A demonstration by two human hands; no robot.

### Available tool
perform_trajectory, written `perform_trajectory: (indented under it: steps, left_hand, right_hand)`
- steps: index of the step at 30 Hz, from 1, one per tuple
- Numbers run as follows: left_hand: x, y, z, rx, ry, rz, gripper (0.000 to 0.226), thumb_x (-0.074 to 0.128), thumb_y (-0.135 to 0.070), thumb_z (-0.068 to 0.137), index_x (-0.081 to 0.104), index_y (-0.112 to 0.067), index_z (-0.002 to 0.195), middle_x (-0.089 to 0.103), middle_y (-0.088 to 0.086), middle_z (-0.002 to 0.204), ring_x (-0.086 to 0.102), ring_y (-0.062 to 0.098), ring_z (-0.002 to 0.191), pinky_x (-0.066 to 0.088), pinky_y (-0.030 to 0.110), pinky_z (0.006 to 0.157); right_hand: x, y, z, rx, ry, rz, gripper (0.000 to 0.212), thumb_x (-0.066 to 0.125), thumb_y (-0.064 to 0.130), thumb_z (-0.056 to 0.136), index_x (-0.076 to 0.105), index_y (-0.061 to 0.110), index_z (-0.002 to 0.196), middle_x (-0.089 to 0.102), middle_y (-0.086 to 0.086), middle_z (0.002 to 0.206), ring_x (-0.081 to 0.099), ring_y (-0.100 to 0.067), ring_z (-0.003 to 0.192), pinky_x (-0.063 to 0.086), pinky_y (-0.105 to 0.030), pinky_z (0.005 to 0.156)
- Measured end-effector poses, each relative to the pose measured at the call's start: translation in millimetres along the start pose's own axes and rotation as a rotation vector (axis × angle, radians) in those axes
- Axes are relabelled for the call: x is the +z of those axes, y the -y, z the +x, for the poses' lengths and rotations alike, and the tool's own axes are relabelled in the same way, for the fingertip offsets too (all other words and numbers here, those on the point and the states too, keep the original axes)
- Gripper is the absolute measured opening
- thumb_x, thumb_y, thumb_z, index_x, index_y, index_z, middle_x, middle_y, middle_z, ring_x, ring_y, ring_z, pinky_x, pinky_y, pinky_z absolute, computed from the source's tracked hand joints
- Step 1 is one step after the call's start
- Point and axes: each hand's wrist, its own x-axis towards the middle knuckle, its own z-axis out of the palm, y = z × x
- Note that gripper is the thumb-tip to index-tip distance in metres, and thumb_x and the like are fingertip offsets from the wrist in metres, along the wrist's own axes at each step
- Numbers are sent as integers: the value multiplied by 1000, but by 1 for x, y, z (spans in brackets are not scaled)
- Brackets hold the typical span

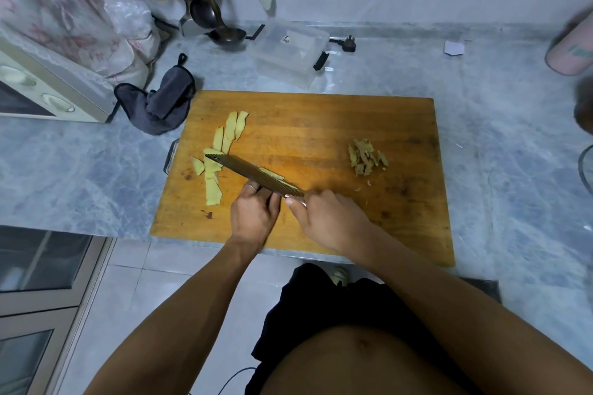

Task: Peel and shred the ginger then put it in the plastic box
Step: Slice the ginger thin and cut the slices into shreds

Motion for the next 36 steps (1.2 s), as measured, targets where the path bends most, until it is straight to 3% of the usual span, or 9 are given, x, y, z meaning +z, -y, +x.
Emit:
perform_trajectory:
  steps: [9,19,25,36]
  left_hand:
    - [2,3,-15,53,92,-7,43,42,-40,94,70,-16,117,62,7,124,65,30,98,48,30,60]
    - [1,4,-15,70,78,-14,32,50,-27,92,70,-14,112,59,8,127,64,33,94,44,28,58]
    - [-2,1,-15,55,60,30,35,47,-30,90,72,-12,107,64,11,116,63,33,90,48,30,57]
    - [-4,2,-18,39,82,23,24,58,-23,90,72,-13,106,64,11,115,63,34,91,48,30,59]
  right_hand:
    - [-8,-9,-12,1,-1,25,59,25,56,104,60,9,105,64,-19,103,63,-40,97,39,-37,69]
    - [-5,-6,-17,-11,-30,-19,58,24,55,104,59,9,103,66,-18,101,65,-39,94,34,-35,65]
    - [0,-5,-17,-30,-58,-37,57,25,54,104,59,9,104,68,-17,99,67,-38,92,37,-35,64]
    - [3,1,-7,-15,-30,-11,53,27,53,105,58,9,101,68,-15,97,67,-38,89,37,-34,62]
